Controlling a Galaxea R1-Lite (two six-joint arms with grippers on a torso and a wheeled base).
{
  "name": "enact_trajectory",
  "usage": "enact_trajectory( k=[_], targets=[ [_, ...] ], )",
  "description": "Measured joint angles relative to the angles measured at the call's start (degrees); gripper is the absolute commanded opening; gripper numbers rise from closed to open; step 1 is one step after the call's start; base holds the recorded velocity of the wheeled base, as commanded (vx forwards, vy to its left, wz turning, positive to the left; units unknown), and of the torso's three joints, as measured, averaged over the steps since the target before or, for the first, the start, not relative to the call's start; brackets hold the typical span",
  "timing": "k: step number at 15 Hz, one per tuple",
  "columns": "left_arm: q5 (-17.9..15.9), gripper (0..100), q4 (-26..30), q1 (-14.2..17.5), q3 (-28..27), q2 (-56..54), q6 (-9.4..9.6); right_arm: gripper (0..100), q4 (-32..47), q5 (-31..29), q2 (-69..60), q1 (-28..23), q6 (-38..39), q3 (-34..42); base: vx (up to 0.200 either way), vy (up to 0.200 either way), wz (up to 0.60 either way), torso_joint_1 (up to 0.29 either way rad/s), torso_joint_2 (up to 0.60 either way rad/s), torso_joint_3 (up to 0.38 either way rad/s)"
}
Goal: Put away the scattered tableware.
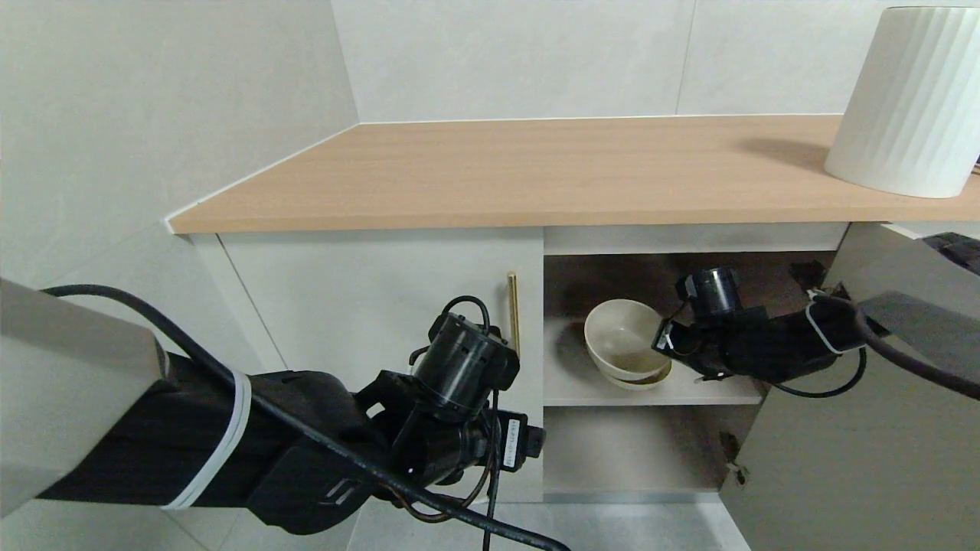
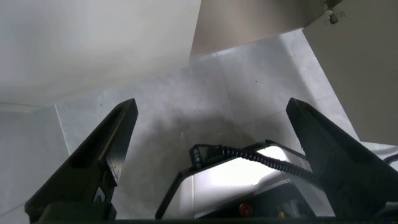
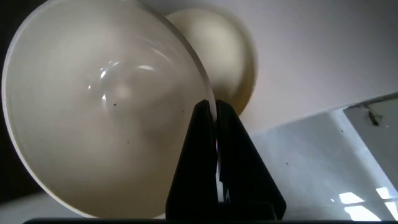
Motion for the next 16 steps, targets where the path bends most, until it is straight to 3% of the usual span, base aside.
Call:
enact_trajectory(
  k=[15, 16],
  targets=[
    [0.0, 100, 0.0, 0.2, 0.0, -0.1, 0.0, 0, 0.0, -3.1, 5.9, -1.9, 1.1, -4.9, 0.0, 0.0, 0.0, 0.0, 0.0, 0.0],
    [0.0, 100, 0.0, 0.2, 0.0, -0.1, 0.0, 100, 0.1, -3.1, 6.0, -1.9, 1.1, -4.9, 0.0, 0.0, 0.0, 0.0, 0.0, 0.0]
  ],
)
